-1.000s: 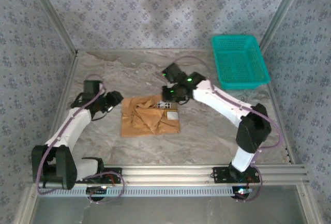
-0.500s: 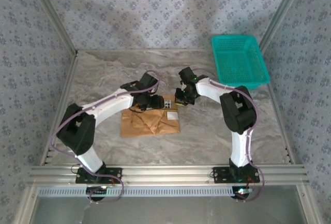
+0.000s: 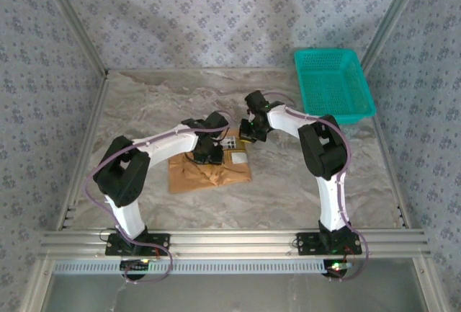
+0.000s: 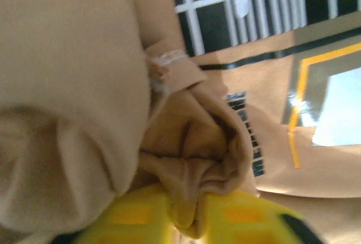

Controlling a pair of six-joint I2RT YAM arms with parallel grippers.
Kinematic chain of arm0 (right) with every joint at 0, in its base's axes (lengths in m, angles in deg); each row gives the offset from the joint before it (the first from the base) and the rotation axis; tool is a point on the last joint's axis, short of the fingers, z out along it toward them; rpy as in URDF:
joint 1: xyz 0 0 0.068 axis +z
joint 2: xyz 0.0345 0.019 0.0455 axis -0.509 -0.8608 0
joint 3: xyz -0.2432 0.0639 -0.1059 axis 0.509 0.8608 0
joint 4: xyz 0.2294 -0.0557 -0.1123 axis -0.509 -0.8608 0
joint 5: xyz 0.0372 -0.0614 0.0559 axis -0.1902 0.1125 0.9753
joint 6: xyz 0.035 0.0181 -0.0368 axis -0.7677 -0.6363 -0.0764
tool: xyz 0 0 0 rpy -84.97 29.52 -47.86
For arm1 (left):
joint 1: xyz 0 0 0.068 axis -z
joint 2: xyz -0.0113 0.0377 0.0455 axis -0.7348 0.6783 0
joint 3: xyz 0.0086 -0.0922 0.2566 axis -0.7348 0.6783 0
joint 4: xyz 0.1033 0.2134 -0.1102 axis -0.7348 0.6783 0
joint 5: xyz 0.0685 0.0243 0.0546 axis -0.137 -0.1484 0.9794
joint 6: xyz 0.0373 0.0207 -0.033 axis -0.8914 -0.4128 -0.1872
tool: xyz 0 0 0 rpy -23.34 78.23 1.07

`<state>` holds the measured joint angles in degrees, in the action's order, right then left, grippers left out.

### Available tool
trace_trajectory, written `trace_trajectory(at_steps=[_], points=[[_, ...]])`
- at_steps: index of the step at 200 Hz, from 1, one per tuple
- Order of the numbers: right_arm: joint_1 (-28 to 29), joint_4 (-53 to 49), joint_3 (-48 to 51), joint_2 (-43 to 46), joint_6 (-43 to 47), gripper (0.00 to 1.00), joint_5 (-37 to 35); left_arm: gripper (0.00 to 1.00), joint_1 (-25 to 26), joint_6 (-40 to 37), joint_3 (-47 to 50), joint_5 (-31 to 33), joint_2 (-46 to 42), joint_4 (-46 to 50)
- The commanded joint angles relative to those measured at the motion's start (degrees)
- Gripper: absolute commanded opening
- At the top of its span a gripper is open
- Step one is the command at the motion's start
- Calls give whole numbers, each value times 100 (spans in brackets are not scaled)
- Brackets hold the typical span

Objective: Fold the inside-out t-shirt

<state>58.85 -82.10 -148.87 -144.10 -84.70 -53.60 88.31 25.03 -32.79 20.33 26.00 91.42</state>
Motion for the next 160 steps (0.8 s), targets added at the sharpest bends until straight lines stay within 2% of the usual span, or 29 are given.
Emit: trace_trajectory(at_steps=[1, 43, 96, 109, 122, 134, 143, 160], points=[[17, -464, -164, -326, -50, 4, -370, 8, 27, -66, 123, 422, -323, 395], [9, -671, 1, -349, -251, 2, -655, 9, 19, 272, 651, 879, -1317, 627], [80, -857, -254, -331, -179, 2, -840, 16, 19, 1337, 2407, 839, -3004, 554], [96, -922, -367, -335, -142, 2, -851, 29, 20, 1617, 2766, 940, -3580, 635], [118, -973, -464, -340, -109, 2, -849, 51, 7, 1802, 3002, 1085, -4144, 744], [158, -1049, -570, -331, -66, 3, -841, 61, -35, 1857, 3071, 1316, -4610, 894], [188, -1113, -648, -318, -26, 3, -839, 64, -93, 1772, 3060, 1439, -4869, 924], [258, -1231, -727, -209, -20, 4, -871, 62, -351, 1479, 2869, 1394, -5053, 830]])
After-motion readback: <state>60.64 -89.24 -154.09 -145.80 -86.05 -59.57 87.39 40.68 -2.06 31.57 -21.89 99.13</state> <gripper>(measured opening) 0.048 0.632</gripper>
